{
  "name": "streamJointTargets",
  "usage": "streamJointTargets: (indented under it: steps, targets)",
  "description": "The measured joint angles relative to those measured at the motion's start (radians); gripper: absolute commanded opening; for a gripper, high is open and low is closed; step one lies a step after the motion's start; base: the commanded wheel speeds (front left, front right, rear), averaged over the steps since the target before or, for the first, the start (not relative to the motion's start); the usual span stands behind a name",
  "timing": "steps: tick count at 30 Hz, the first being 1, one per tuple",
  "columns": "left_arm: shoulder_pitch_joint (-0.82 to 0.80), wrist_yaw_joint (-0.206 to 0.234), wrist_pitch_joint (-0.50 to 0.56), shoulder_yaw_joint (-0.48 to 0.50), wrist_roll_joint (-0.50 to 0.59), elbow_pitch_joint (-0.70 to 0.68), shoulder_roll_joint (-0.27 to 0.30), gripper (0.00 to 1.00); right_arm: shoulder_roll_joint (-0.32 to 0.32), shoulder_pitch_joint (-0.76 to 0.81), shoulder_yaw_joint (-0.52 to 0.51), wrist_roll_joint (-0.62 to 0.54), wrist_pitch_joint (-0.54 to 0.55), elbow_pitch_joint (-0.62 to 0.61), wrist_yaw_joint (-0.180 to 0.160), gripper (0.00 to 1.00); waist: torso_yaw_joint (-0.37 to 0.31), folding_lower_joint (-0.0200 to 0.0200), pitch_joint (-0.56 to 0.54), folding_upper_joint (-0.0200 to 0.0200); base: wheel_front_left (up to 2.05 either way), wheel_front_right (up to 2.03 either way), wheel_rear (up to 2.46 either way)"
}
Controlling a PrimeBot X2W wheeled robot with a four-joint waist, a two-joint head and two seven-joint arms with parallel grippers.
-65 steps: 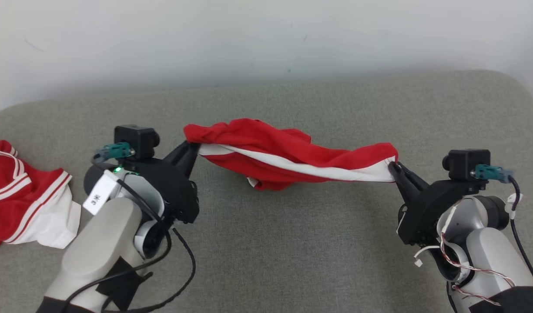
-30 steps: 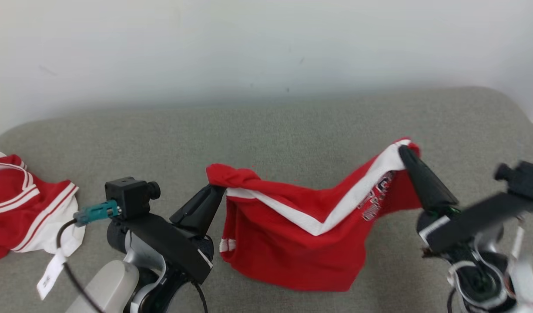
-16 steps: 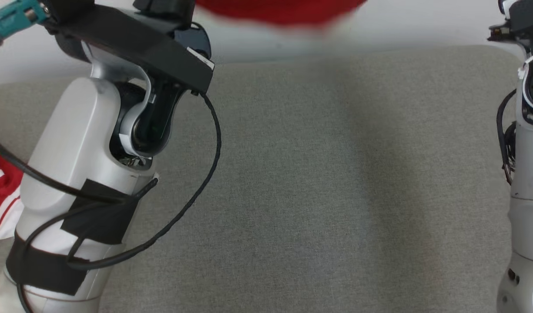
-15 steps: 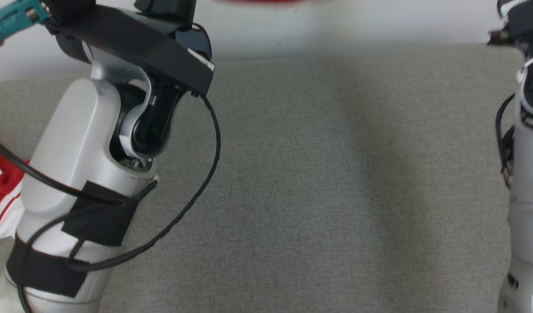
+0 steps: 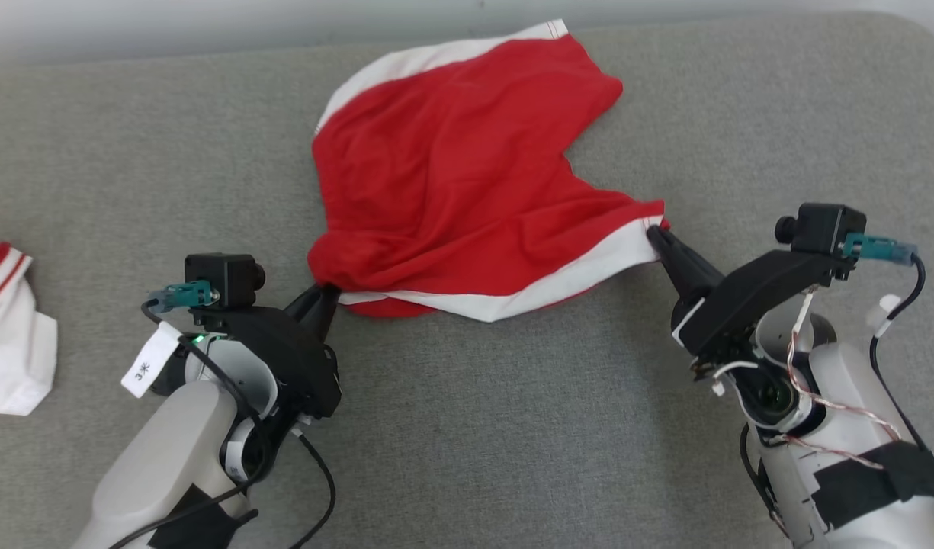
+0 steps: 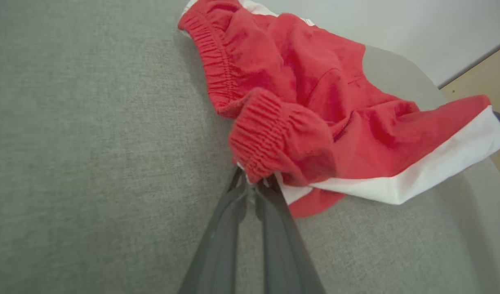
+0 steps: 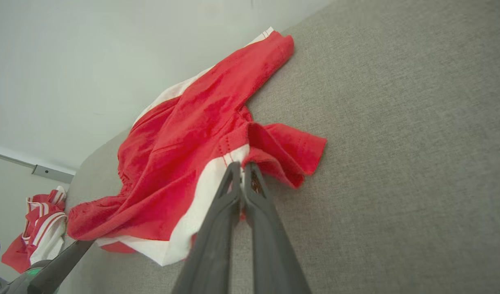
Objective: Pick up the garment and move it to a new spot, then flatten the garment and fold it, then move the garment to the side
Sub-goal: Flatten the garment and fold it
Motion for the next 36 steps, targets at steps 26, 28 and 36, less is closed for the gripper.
streamJointTargets:
  steps: [26,28,36]
  targets:
    - [-0.108,-0.087,0.017,-0.085,0.033,0.246,-0.033,0.24,-0.004,-0.031,-0.024,0.002,-0.057,0.19,0.032,0.0,-0.006,-0.0002,-0.064,-0.0001,0.0,0.0,0.0]
    - [-0.091,-0.091,0.017,-0.097,0.032,0.251,-0.036,0.22,-0.004,-0.023,-0.022,0.002,-0.057,0.195,0.035,0.0,-0.003,-0.0002,-0.077,-0.0001,0.0,0.0,0.0]
    - [-0.052,-0.1,0.026,-0.164,0.032,0.257,-0.023,0.0,-0.019,-0.007,-0.012,-0.002,-0.056,0.222,0.044,0.0,0.001,-0.0003,-0.12,-0.0001,0.0,0.0,0.0]
